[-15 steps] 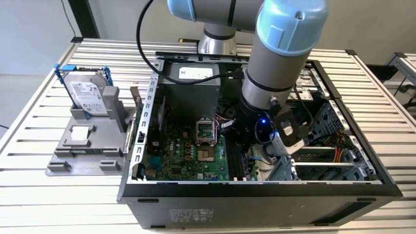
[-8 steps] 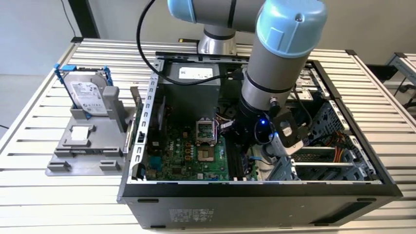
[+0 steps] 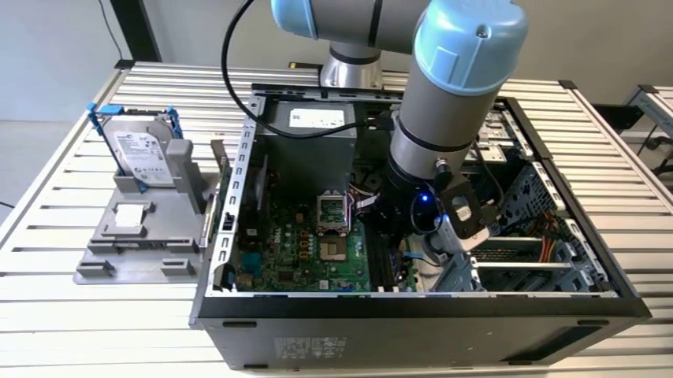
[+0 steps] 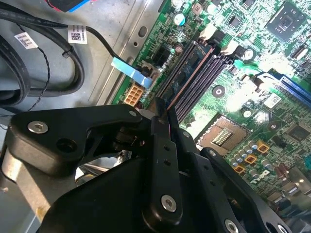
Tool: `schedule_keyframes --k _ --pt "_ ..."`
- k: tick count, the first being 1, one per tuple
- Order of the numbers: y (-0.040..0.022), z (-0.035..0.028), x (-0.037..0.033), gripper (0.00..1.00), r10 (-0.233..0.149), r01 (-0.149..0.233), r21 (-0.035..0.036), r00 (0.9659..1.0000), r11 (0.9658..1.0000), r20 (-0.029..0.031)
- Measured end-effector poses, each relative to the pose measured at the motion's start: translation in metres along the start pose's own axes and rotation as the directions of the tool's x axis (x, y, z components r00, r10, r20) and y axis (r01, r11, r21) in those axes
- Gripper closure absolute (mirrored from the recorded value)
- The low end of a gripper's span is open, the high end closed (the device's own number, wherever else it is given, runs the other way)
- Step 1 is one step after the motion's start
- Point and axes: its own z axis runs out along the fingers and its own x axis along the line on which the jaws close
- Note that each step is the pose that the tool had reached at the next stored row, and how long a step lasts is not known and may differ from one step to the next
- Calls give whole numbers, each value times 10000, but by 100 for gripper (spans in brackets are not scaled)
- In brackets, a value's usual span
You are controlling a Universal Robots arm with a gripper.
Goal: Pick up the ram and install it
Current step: 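Insert the ram into the slot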
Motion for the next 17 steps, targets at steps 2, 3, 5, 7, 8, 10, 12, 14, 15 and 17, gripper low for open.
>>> schedule_keyframes --k 2,3,5,7,8,10,12,14,15,17 --pt "0 1 0 100 7 -7 -2 10000 10000 0" --pt "0 1 0 100 42 -42 -3 10000 10000 1" --pt "0 0 0 100 147 -147 -2 9999 9999 4" --pt "0 0 0 100 171 -171 2 9999 9999 5" --pt "0 1 0 100 172 -172 0 9999 9999 5" --pt "1 2 -1 100 174 -174 -4 9998 9998 4" --pt "4 4 -1 100 174 -174 -8 9998 9998 5" --pt "6 3 -1 100 173 -173 -7 9999 9999 5" --pt "7 3 -2 100 172 -172 -6 9999 9999 4" --pt "8 3 -2 100 171 -171 -6 9999 9999 4"
